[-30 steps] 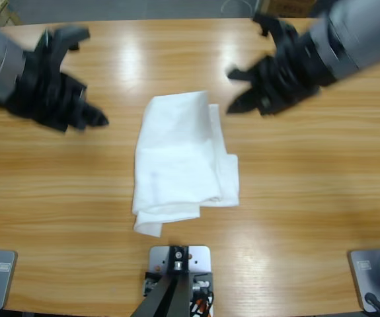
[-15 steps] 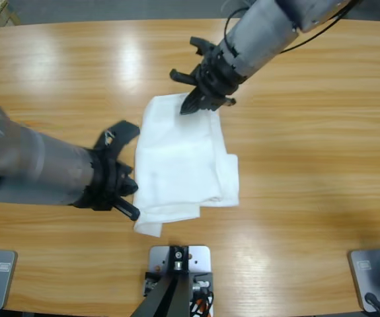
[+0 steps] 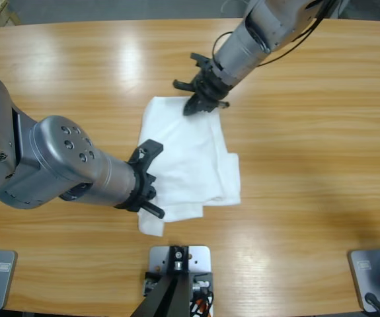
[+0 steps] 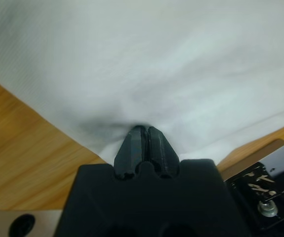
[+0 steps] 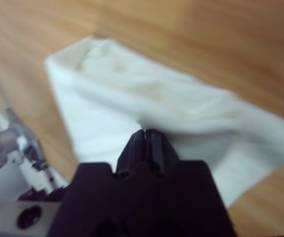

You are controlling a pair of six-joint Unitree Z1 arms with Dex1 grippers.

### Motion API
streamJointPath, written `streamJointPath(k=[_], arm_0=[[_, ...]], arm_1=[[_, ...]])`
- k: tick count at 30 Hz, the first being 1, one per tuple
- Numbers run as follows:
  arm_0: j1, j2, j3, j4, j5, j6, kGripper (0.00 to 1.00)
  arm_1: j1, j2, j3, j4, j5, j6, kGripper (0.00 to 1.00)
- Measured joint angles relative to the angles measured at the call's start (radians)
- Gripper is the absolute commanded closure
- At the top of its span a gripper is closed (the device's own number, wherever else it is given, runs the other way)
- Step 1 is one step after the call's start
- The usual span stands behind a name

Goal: Fold clothes

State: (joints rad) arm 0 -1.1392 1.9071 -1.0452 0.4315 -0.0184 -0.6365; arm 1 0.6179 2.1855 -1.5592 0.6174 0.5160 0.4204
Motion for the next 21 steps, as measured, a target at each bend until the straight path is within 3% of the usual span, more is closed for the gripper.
streamJointPath(k=[14, 17, 21], arm_0=[[0.002, 0.011, -0.005, -0.048, -0.038, 0.001, 1.0], [0.027, -0.034, -0.023, -0.034, -0.035, 0.029, 1.0], [0.127, -0.147, -0.119, 0.043, -0.019, 0.085, 1.0]], arm_1=[[-0.068, 0.0, -0.011, 0.034, -0.096, -0.101, 1.0], [-0.073, -0.084, -0.026, 0.087, -0.096, -0.137, 1.0], [-0.014, -0.26, 0.028, 0.13, -0.08, -0.14, 1.0]])
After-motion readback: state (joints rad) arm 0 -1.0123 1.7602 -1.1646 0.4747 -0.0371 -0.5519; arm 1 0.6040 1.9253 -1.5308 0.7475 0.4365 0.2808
